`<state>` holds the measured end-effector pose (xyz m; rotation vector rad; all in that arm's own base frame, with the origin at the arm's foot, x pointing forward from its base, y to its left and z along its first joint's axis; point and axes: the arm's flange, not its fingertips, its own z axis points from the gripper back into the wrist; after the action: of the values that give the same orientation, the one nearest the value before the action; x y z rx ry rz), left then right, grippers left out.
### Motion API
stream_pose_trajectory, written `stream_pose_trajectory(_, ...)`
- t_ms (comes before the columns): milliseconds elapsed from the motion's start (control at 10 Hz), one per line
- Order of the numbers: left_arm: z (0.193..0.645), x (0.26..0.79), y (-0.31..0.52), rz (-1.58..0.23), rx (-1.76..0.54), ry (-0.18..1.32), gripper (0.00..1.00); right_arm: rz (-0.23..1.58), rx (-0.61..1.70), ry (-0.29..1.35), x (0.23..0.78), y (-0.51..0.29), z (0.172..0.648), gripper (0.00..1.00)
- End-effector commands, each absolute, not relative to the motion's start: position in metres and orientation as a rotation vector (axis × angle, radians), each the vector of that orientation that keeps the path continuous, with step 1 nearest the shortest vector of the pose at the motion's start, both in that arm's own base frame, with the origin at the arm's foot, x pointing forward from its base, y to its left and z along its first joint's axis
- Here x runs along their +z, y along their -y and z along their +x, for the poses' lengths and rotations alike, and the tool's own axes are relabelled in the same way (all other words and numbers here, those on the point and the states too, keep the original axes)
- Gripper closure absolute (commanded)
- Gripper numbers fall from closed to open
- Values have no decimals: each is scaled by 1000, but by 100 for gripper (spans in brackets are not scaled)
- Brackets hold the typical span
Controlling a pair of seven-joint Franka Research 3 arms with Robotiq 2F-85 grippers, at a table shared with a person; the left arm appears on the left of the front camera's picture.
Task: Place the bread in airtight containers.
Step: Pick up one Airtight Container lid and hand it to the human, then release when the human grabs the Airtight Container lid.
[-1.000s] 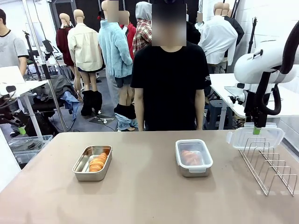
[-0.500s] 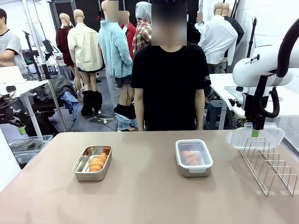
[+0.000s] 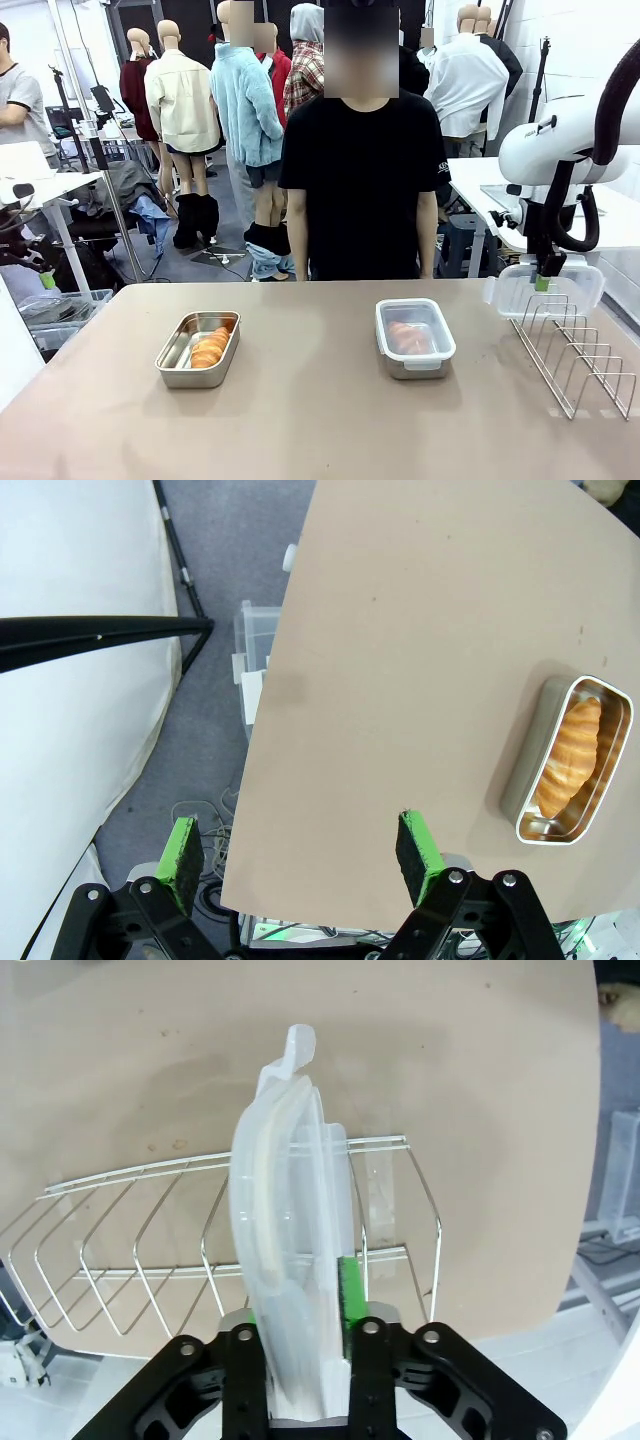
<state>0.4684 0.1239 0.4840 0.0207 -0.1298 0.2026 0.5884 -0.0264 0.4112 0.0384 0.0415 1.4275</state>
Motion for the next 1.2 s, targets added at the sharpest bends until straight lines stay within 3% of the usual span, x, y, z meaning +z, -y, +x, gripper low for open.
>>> stream_pose_trajectory(0,468,484,-125,20,206,132,0,19,1420,-64,417,26,589,100)
stream_pose_trajectory(1100,468,484,-125,20,206,132,0,41,1434,-43,415,22,587,100)
